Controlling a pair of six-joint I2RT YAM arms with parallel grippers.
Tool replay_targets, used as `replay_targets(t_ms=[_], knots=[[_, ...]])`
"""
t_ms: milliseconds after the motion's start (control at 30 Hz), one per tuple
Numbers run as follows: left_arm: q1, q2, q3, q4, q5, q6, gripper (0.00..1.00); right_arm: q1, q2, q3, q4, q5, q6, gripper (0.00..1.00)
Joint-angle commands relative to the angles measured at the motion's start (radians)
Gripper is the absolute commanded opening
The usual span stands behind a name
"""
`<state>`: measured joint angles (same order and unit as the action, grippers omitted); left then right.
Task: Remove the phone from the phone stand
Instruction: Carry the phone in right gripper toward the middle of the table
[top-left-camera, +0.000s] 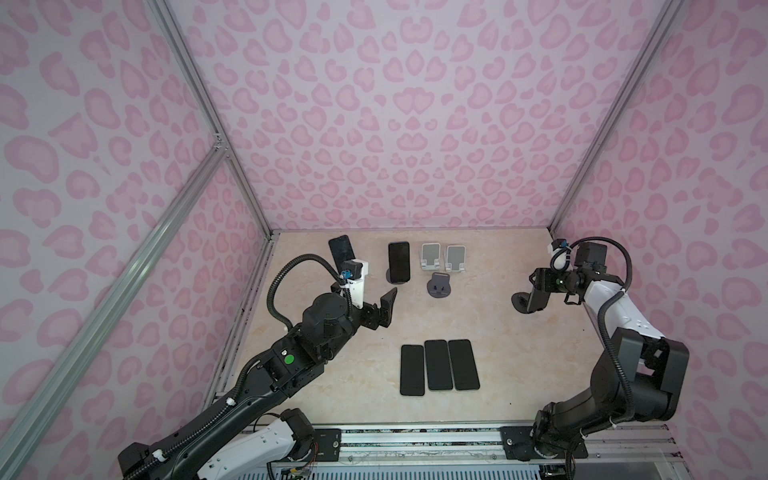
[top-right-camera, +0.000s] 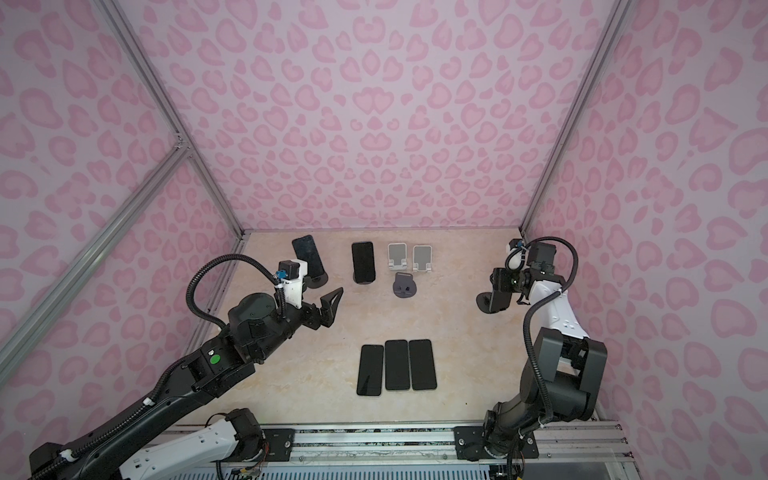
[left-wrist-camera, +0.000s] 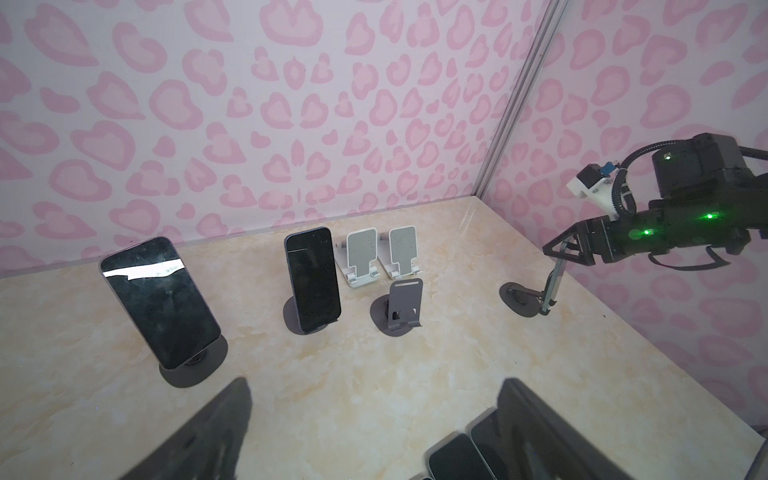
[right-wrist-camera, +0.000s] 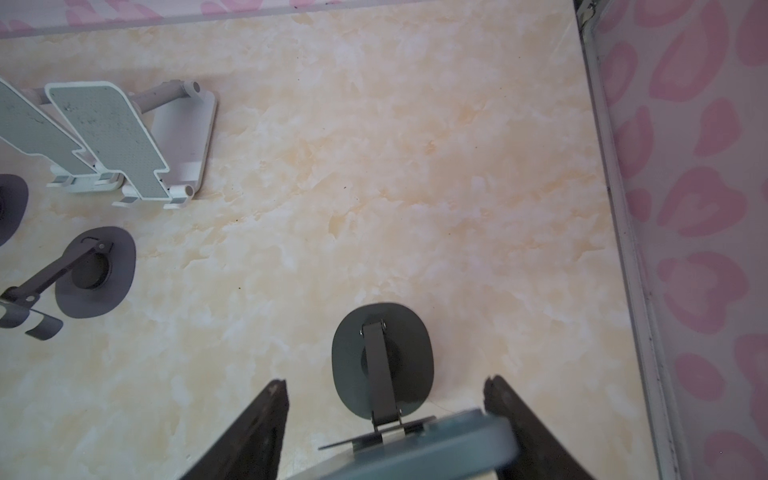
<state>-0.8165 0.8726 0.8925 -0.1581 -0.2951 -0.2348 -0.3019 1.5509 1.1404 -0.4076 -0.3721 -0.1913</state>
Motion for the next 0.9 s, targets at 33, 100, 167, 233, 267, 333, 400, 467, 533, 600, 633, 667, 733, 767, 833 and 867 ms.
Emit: replay_targets(t_ms=[33, 100, 167, 233, 267, 333, 400, 467, 533, 600, 633, 667, 733, 767, 833, 867], knots=[[0.0, -0.008, 0.002, 0.033, 0.006, 0.008, 0.95, 0.022, -0.012, -0.007, 0.044, 0.037, 0.028, 0.59], [0.002, -0.009, 0.002, 0.034, 0.008, 0.007, 0.95, 0.032, -0.014, -0.008, 0.046, 0.048, 0.033, 0.58], [0.001, -0.012, 0.002, 0.034, 0.009, 0.008, 0.95, 0.042, -0.019, -0.014, 0.053, 0.062, 0.043, 0.58], [0.0, -0.013, 0.002, 0.035, 0.01, 0.006, 0.95, 0.053, -0.02, -0.016, 0.057, 0.078, 0.05, 0.57], [0.0, -0.012, 0.002, 0.034, 0.011, 0.008, 0.95, 0.058, -0.023, -0.018, 0.057, 0.087, 0.05, 0.56], [0.0, -0.014, 0.002, 0.034, 0.014, 0.008, 0.96, 0.069, -0.031, -0.019, 0.06, 0.097, 0.052, 0.56], [0.0, -0.016, 0.002, 0.035, 0.015, 0.008, 0.96, 0.08, -0.039, -0.021, 0.061, 0.112, 0.054, 0.55], [0.0, -0.018, 0.001, 0.035, 0.018, 0.007, 0.96, 0.089, -0.043, -0.021, 0.062, 0.125, 0.057, 0.54], [0.0, -0.019, 0.001, 0.037, 0.019, 0.008, 0.96, 0.099, -0.043, -0.019, 0.056, 0.137, 0.058, 0.53], [0.0, -0.019, 0.0, 0.036, 0.02, 0.008, 0.96, 0.108, -0.041, -0.019, 0.06, 0.14, 0.065, 0.53], [0.001, -0.018, 0.0, 0.036, 0.021, 0.008, 0.96, 0.112, -0.037, -0.015, 0.057, 0.139, 0.069, 0.53], [0.002, -0.018, 0.0, 0.036, 0.024, 0.005, 0.96, 0.115, -0.034, -0.012, 0.055, 0.139, 0.073, 0.53], [0.001, -0.017, 0.001, 0.036, 0.026, 0.005, 0.96, 0.128, -0.034, -0.007, 0.052, 0.145, 0.079, 0.52], [0.001, -0.017, 0.001, 0.036, 0.026, 0.006, 0.96, 0.135, -0.036, -0.003, 0.049, 0.15, 0.081, 0.52], [0.001, -0.017, 0.002, 0.036, 0.026, 0.006, 0.96, 0.146, -0.041, 0.001, 0.038, 0.151, 0.084, 0.52], [0.0, -0.017, 0.001, 0.036, 0.026, 0.006, 0.96, 0.149, -0.047, 0.004, 0.036, 0.153, 0.087, 0.52]])
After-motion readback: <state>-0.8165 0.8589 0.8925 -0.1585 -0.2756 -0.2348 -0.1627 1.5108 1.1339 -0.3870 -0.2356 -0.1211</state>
